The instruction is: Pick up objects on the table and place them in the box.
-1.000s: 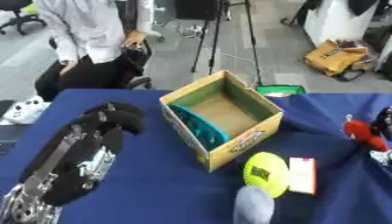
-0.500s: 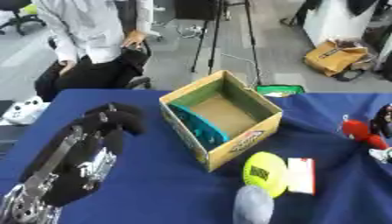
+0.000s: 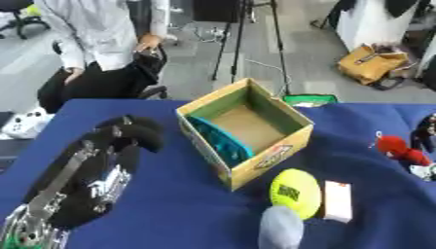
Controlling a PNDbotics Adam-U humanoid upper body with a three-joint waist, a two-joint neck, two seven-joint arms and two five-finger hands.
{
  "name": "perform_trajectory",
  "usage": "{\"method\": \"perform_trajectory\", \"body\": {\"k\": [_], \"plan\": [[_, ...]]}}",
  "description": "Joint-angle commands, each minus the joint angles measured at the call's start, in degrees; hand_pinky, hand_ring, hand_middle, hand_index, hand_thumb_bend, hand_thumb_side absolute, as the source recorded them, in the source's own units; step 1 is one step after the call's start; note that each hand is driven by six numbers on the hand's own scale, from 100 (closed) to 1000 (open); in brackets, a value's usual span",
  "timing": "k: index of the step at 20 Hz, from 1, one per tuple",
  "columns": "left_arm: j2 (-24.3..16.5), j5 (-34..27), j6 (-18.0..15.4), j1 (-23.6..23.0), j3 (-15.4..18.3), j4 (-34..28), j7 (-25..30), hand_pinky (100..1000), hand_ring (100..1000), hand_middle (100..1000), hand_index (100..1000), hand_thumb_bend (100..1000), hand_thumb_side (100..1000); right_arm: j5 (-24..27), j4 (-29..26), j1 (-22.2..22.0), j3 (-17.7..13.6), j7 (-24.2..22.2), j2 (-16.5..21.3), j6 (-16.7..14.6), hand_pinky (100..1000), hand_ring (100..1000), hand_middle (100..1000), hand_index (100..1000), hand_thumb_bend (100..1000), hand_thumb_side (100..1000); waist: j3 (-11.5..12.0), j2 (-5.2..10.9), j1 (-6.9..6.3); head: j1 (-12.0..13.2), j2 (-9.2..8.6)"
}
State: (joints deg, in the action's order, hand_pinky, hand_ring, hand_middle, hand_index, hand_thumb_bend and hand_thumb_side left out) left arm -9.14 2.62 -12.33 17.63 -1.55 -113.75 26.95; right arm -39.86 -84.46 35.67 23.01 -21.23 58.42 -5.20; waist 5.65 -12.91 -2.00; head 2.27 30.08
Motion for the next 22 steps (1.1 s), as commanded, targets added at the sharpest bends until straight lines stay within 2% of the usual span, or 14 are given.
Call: {"method": "perform_trajectory", "body": {"k": [1,15,22], "plan": [[-0.9,0.2,0.0,0.5,0.1,-0.8,0.3,679,703,742,760,100,567,0.4,-1.4,1.2,-0.9,-0.6,3.0,-0.2,885,777,460,600,288,572,-0.1,1.07,0.20,0.1,-0.75],[-0.8,0.1,0.0,0.6,-0.1,-0.8,1.0,677,705,744,761,100,561,1.1,-2.8,2.2,-0.7,0.1,3.1,0.6,881,767,435,571,228,580,-0.1,1.36,0.25,0.1,-0.86],[-0.9,0.1,0.0,0.5,-0.2,-0.8,1.2,676,711,744,761,100,564,1.5,-3.7,5.4,-0.2,0.2,2.2,0.9,879,762,420,558,216,598,0.4,1.40,0.69,-0.5,-1.37]]}}
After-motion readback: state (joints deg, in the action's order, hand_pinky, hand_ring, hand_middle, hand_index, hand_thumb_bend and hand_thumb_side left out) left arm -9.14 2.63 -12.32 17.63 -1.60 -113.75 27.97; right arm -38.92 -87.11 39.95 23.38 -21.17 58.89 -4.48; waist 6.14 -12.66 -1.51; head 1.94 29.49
